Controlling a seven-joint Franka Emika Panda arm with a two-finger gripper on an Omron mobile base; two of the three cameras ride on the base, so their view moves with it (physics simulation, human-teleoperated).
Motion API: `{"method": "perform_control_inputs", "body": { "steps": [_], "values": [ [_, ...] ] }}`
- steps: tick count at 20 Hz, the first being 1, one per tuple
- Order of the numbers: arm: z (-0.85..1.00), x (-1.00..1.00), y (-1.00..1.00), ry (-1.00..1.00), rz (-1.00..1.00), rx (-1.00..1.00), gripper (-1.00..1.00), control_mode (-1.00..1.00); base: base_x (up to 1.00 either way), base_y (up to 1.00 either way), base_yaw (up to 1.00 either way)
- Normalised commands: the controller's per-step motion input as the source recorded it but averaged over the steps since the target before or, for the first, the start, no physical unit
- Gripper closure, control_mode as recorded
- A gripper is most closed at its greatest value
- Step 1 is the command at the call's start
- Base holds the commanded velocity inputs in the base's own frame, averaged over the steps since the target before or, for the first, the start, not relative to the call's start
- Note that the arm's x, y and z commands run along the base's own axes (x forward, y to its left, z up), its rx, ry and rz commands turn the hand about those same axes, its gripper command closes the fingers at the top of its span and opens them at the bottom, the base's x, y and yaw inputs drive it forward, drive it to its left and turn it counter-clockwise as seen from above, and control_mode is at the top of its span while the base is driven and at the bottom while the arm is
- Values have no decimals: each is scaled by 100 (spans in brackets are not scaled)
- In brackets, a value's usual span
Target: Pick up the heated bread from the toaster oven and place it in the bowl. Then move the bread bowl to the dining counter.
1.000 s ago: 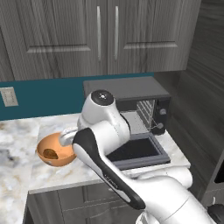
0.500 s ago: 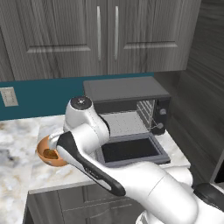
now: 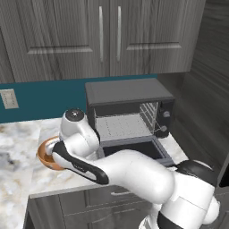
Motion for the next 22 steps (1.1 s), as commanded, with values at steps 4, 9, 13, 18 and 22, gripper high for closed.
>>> {"method": "perform_control_inputs", "body": {
  "steps": [4,9,13,18,22],
  "values": [
    [-46,38,36,5,0,0,100,-100,0,0,0],
    [-36,39,32,2,0,0,-100,-100,0,0,0],
    [30,-6,3,1,-7,0,-100,-100,0,0,0],
    [23,-22,-23,2,-19,2,-100,-100,0,0,0],
    [-4,-18,-68,18,-29,12,-100,-100,0,0,0]
  ]
}}
